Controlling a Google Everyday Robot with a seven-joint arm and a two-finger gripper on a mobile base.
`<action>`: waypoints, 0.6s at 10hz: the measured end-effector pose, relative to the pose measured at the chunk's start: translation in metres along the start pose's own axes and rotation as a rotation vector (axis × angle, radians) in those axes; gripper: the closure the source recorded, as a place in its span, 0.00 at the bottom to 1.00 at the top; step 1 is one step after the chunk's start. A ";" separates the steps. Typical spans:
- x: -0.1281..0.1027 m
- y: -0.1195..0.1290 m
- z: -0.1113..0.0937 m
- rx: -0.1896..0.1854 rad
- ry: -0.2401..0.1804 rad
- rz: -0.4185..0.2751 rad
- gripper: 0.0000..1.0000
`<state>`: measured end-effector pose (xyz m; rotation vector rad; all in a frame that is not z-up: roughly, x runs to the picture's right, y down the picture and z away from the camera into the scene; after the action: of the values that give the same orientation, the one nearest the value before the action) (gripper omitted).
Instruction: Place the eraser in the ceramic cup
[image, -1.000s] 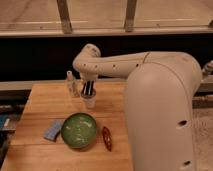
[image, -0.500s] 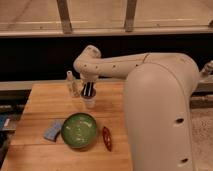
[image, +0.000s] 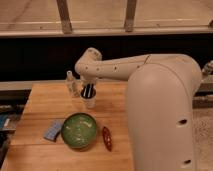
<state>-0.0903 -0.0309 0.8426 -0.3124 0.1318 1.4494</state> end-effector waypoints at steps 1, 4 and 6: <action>0.000 0.000 0.002 -0.002 -0.001 0.002 1.00; -0.002 0.003 0.005 -0.009 -0.005 0.004 1.00; -0.005 0.001 0.006 -0.005 -0.011 0.003 1.00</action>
<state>-0.0921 -0.0339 0.8492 -0.3087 0.1198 1.4546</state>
